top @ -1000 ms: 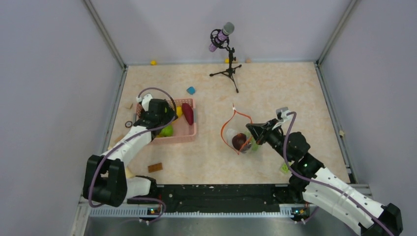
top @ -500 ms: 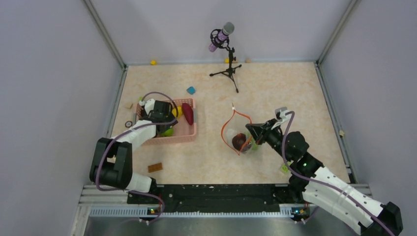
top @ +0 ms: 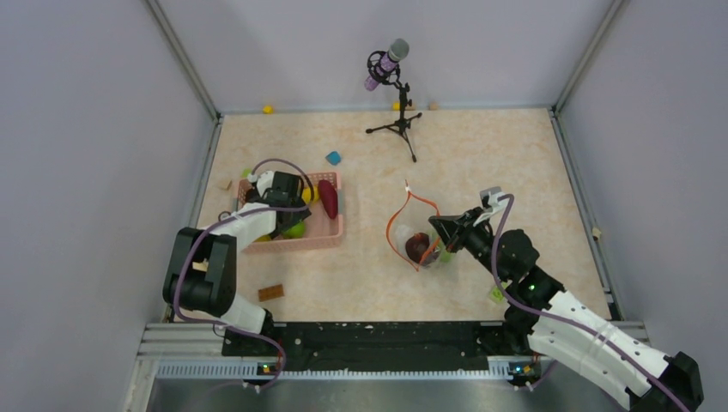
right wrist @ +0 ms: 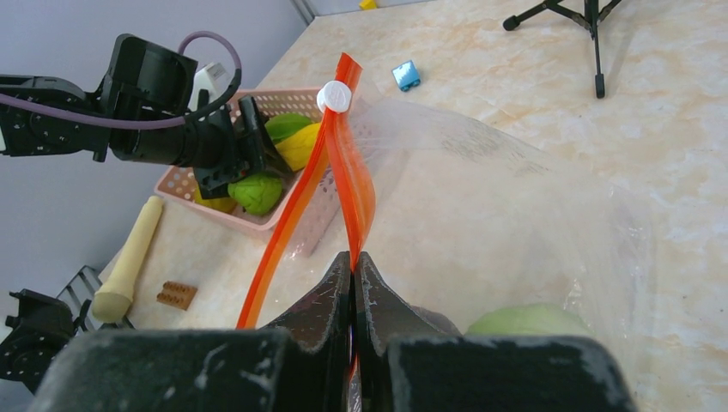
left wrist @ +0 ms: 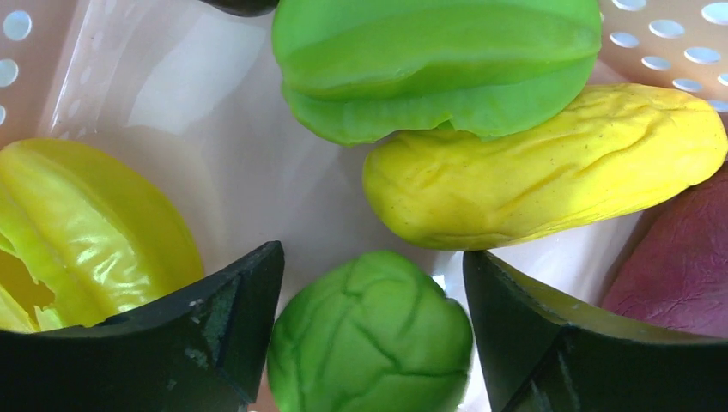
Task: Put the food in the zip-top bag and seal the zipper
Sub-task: Pick up the fake fruit from the bin, then place the fake fruit in the zipper food storage bag, then pick up the fake fruit from the bin.
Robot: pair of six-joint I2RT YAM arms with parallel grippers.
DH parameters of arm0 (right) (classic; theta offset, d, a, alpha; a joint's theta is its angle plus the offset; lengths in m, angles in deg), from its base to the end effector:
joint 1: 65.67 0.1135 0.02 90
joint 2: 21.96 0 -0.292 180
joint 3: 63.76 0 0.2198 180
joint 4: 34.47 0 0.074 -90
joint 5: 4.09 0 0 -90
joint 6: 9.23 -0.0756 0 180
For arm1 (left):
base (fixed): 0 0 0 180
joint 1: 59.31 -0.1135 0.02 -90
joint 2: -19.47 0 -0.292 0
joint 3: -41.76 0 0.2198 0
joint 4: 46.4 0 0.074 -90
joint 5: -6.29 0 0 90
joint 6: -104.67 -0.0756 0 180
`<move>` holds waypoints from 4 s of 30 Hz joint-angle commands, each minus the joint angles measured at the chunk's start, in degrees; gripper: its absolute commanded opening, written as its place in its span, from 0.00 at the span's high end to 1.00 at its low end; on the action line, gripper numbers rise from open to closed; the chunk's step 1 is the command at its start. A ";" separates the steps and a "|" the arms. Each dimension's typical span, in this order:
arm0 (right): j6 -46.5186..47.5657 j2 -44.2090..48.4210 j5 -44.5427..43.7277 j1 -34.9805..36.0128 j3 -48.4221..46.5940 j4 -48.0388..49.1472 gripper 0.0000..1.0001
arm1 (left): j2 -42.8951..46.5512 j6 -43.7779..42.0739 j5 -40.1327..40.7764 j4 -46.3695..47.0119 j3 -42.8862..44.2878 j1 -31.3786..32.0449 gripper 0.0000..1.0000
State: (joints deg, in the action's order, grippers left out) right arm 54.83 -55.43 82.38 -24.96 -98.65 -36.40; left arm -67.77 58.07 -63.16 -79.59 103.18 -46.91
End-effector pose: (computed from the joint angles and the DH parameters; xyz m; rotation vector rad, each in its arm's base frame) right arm 0.1134 0.0914 0.2787 -0.1617 1.6386 0.8538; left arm 0.2776 -0.0339 0.1853 -0.7895 2.3766 0.0762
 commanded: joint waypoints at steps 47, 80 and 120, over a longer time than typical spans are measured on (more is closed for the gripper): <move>0.80 1.03 -1.21 -0.06 0.11 2.72 1.00 | 30.79 -12.14 -33.51 9.83 -0.11 13.23 0.77; -21.17 -2.38 11.60 -0.04 -13.80 -5.70 1.00 | 18.54 -23.80 -15.08 20.71 12.10 45.65 0.76; -21.72 9.49 -22.71 -0.06 -12.63 -31.91 1.00 | 29.35 -17.43 13.58 9.91 4.41 45.39 0.03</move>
State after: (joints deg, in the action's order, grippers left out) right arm 29.81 -47.52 69.35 -25.03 -107.24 -62.24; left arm -39.75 36.61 -60.34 -65.55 109.21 -0.74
